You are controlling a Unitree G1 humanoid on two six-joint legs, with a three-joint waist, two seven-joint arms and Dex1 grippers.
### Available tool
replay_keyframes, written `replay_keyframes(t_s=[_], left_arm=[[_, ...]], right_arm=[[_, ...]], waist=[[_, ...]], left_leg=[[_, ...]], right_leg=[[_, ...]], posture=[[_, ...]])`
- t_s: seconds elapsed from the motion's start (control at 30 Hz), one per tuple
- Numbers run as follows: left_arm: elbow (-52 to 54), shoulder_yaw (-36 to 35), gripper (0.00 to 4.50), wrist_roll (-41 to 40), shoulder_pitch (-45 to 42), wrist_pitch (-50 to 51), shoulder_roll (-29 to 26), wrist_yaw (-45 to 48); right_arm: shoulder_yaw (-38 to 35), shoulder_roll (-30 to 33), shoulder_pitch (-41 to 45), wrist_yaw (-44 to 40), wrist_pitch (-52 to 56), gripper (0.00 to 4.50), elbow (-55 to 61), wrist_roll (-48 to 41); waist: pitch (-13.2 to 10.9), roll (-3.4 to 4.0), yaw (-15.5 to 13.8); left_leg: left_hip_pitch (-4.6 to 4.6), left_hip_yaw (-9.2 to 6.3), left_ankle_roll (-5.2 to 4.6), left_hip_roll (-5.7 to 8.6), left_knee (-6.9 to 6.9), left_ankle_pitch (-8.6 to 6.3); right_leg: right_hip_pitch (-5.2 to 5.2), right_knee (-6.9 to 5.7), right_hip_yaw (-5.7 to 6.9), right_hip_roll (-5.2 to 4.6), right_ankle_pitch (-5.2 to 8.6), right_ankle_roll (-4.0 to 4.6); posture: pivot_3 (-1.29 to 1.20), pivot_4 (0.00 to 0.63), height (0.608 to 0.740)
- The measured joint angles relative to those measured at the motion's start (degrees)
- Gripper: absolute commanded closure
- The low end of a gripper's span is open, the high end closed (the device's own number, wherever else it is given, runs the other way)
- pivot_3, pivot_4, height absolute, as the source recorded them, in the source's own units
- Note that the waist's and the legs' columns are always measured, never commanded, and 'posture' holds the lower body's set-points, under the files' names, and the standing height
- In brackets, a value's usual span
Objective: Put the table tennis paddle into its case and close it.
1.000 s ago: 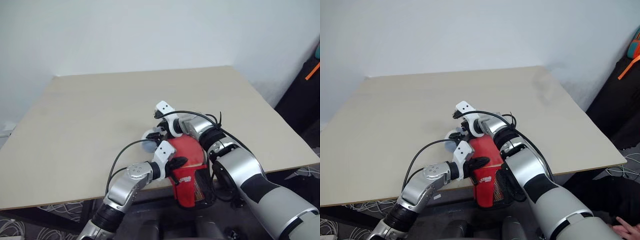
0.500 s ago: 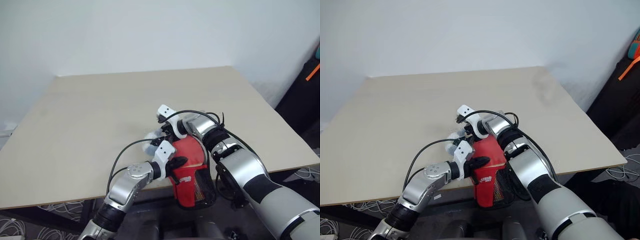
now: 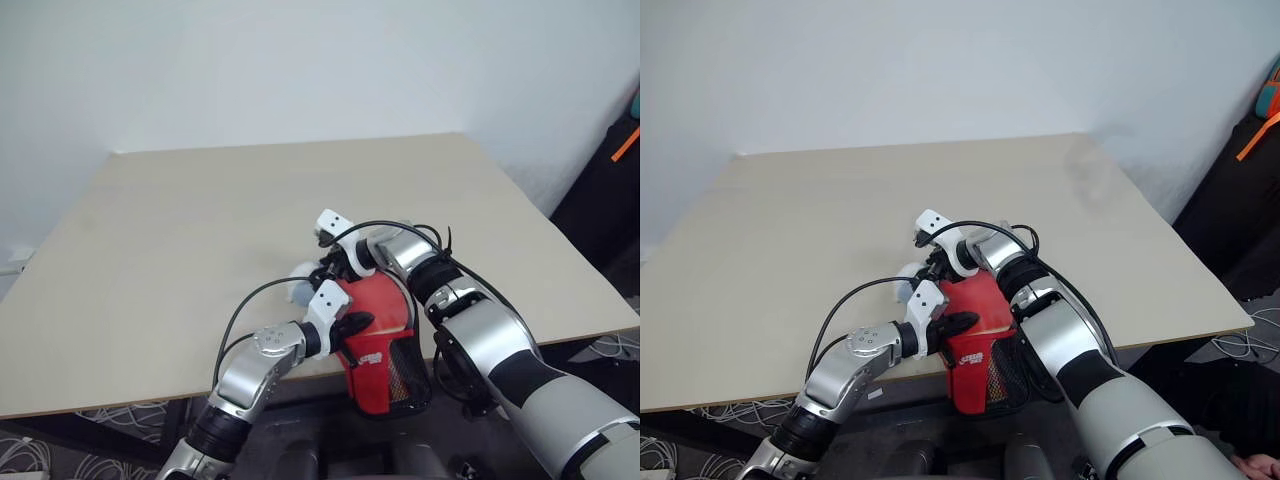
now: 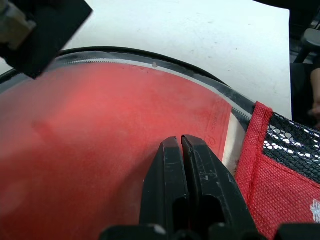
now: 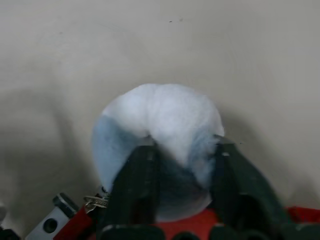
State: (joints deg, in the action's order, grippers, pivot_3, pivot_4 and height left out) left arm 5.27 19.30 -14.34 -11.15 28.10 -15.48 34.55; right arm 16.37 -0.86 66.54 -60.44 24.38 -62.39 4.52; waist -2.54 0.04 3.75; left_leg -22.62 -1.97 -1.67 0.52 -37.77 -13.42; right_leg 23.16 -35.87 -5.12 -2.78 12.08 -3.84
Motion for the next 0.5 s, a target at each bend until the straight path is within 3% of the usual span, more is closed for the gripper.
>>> replay_keyframes(t_s=[0.07, 0.33, 0.5], left_arm=[[-0.21, -0.03, 4.5, 0.07, -0.11, -0.01, 0.08, 0.18], [-0.35, 0.22, 4.5, 0.63, -0.23, -0.06, 0.66, 1.09], [-1.17, -0.59, 4.5, 0.62, -0.66, -0.02, 0.71, 0.99]], right_arm=[[0.48, 0.15, -0.39, -1.1, 0.5, 4.47, 1.1, 0.06], [1.7, 1.66, -2.13, -3.51, 1.87, 4.47, 6.01, -0.02], [-1.71, -0.17, -2.05, 1.7, 1.76, 4.47, 4.21, -1.11]], waist=[[0.02, 0.03, 0.0], [0.06, 0.08, -0.02], [0.06, 0.08, 0.0]], left_leg=[[0.0, -0.02, 0.0, 0.01, -0.01, 0.0], [0.0, -0.07, 0.0, 0.05, -0.02, 0.0], [0.0, -0.06, 0.01, 0.03, -0.01, 0.01]], right_leg=[[-0.01, 0.0, 0.01, 0.0, 0.0, 0.0], [-0.05, 0.0, 0.04, -0.02, 0.0, 0.0], [-0.02, -0.03, 0.03, -0.01, 0.0, 0.01]], posture=[[0.0, 0.0, 0.74], [0.0, 0.0, 0.74], [0.0, 0.0, 0.74]])
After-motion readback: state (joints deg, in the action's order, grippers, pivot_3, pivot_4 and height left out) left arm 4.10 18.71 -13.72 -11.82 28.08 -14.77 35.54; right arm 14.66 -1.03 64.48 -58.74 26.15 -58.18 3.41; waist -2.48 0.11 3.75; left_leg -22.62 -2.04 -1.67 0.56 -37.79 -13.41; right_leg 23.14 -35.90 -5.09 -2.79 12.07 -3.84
